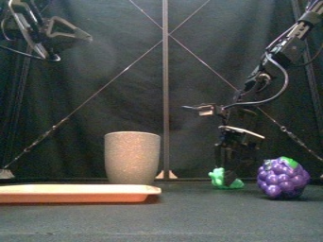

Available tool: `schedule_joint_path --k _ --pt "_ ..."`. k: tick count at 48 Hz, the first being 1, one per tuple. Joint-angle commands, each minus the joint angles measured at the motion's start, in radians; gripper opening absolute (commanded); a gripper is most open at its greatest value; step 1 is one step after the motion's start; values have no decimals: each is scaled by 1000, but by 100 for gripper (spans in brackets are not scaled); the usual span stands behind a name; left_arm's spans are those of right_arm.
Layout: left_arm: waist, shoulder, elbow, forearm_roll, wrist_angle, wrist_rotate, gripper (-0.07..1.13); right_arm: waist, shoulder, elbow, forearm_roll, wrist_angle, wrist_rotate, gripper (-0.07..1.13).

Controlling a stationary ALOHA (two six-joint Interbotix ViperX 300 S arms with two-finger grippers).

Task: Pick the green grapes then place it on the pink plate
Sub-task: Place green grapes on the pink plate

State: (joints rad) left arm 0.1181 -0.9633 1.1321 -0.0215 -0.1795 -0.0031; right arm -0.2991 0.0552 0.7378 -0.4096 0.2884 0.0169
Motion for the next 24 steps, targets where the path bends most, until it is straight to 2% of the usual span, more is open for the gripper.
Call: schedule_joint_path --k 1,9,24 --pt "3 2 -11 -3 -9 2 14 0 -25 -20 2 2 3 72" --pt "2 0 -3 -3 -11 2 14 34 -52 -40 3 14 15 72" --pt "2 2 2 -3 -11 3 14 219 -124 -158 35 63 18 72"
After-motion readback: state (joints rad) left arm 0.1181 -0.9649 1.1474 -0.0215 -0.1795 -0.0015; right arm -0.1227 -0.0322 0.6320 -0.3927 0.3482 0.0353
